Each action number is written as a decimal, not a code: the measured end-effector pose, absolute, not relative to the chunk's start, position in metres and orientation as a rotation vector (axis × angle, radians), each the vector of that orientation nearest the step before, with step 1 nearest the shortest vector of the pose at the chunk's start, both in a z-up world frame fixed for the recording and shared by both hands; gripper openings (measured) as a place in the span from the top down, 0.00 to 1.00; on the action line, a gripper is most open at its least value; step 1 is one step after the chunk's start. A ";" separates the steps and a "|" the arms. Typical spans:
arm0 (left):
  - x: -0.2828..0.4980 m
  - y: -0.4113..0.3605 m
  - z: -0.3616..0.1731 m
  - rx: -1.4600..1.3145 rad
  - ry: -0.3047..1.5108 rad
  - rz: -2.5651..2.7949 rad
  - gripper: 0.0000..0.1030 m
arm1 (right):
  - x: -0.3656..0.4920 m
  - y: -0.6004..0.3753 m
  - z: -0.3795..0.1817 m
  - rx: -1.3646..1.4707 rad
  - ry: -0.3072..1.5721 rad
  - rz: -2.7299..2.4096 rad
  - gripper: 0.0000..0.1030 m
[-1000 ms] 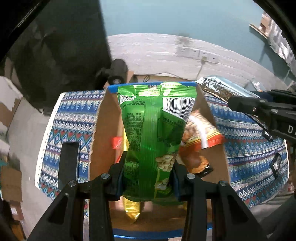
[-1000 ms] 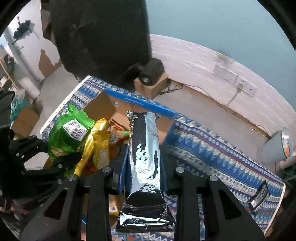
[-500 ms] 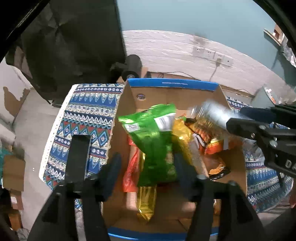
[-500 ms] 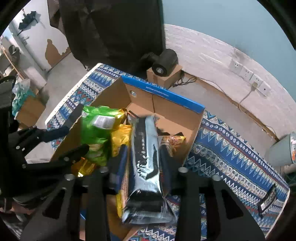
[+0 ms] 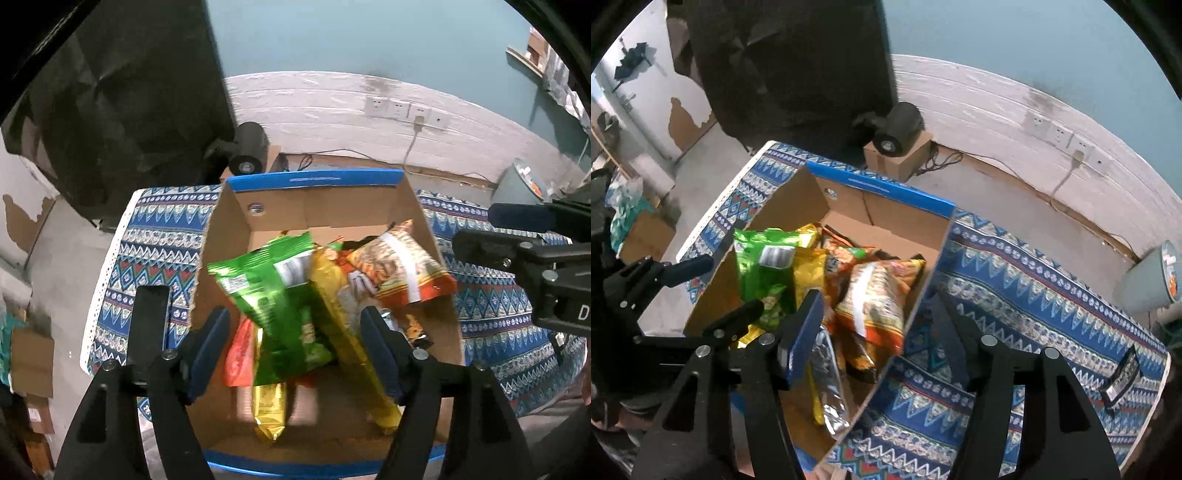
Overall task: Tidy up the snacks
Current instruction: 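Move both tools back over the two black packets on the table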
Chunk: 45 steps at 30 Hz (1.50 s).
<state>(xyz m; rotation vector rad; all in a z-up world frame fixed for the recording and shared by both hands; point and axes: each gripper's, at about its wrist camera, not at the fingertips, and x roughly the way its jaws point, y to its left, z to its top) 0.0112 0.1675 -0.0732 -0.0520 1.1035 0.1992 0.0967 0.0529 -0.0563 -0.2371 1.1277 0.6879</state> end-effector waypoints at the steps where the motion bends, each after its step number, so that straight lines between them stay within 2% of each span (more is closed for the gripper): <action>1: 0.012 0.165 -0.073 -0.047 1.103 0.193 0.27 | 0.097 0.049 -0.056 -0.234 1.128 0.683 0.40; 6: 0.015 0.146 -0.073 -0.011 1.107 0.167 0.27 | 0.098 0.026 -0.053 -0.219 1.126 0.648 0.39; 10: 0.019 0.130 -0.073 0.008 1.113 0.145 0.27 | 0.100 0.006 -0.051 -0.199 1.123 0.612 0.32; 18: 0.027 0.088 -0.071 0.047 1.116 0.076 0.24 | 0.101 -0.039 -0.054 -0.165 1.141 0.522 0.26; 45: 0.058 -0.077 -0.102 0.210 1.212 -0.220 0.24 | 0.082 -0.262 -0.114 0.002 1.300 0.073 0.25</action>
